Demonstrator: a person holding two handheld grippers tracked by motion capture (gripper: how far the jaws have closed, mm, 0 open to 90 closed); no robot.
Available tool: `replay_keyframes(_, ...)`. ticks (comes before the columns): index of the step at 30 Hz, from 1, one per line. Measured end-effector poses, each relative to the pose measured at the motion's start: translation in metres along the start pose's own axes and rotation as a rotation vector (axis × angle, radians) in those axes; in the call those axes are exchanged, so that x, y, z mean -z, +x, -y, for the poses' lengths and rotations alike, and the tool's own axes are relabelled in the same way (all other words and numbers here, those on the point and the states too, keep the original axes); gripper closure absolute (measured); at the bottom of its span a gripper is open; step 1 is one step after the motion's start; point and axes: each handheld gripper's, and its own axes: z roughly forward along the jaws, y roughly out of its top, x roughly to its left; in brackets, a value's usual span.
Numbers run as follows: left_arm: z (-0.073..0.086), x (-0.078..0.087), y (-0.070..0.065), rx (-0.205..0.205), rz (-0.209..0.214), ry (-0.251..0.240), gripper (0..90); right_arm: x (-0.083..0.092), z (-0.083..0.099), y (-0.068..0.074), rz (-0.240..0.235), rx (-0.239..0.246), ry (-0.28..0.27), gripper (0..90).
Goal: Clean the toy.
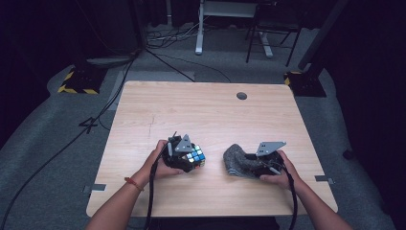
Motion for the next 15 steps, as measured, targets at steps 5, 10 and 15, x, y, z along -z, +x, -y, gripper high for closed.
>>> replay_keyframes(5,-0.002,0.003,-0.003,-0.006,-0.002,0.012,27.7,0.005,-0.005,0.004,0.024,0.018,-0.023,41.2)
replay_keyframes(10,-0.002,0.007,-0.005,-0.001,-0.01,0.028,25.0,0.012,-0.008,0.009,0.039,0.038,-0.047,37.6)
replay_keyframes(15,0.001,0.01,-0.009,0.008,-0.032,0.067,19.0,0.018,-0.012,0.013,0.04,0.068,-0.038,37.6)
